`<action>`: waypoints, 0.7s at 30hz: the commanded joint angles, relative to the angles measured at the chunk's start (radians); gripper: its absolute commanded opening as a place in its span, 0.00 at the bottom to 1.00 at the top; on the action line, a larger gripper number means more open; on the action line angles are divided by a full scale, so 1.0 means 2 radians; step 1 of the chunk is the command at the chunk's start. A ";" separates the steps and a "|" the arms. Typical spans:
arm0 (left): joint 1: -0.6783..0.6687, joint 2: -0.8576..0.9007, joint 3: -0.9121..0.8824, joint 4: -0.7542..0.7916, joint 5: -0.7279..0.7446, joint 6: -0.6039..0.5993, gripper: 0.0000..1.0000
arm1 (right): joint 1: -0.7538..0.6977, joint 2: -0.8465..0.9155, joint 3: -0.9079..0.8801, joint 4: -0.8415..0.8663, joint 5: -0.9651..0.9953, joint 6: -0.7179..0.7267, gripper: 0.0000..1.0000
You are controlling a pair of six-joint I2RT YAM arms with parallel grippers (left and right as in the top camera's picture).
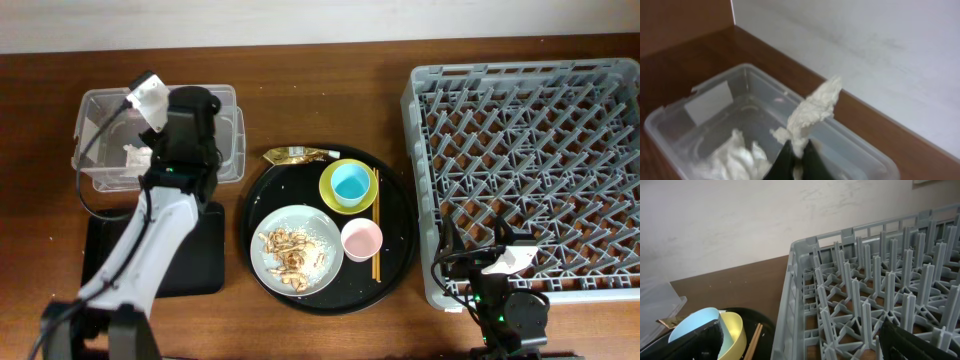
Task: Sort waste into correct bins and load items into the dishwasher rack
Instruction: 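Carry the remaining tissue with the left gripper into the clear bin, then grasp the gold wrapper on the round tray with the left gripper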
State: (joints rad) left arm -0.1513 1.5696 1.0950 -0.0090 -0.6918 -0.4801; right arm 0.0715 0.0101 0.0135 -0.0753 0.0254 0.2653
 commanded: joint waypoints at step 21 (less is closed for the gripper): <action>-0.069 -0.035 0.002 -0.028 0.465 0.074 0.99 | -0.003 -0.003 -0.004 -0.002 0.004 0.000 0.99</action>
State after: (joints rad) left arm -0.2886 1.5127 1.0950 -0.0616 0.0208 -0.3470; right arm 0.0715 0.0101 0.0135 -0.0753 0.0250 0.2649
